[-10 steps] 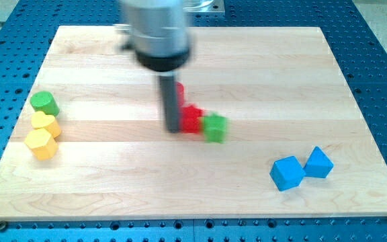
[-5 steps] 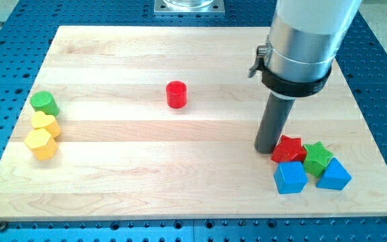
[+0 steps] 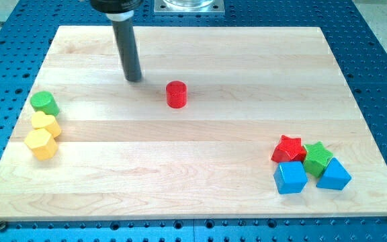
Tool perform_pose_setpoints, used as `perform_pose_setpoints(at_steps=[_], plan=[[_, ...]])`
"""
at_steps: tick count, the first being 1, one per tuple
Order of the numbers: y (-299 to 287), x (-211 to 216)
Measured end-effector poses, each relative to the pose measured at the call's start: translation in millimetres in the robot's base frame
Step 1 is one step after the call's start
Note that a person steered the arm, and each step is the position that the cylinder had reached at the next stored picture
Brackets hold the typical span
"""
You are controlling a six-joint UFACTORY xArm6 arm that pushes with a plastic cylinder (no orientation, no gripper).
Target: Move the stars and red circle to the blue blocks
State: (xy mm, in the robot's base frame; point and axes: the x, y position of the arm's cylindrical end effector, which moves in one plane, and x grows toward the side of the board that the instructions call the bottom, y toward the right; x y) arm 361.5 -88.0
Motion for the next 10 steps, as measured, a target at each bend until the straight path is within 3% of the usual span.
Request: perform_pose_setpoints(at_steps=[1,2,3,4,5,7,8,10], plan=[[136,65],[194,90],[96,68],[46,106],[123,138],[208,163],[147,174],[-127,224]])
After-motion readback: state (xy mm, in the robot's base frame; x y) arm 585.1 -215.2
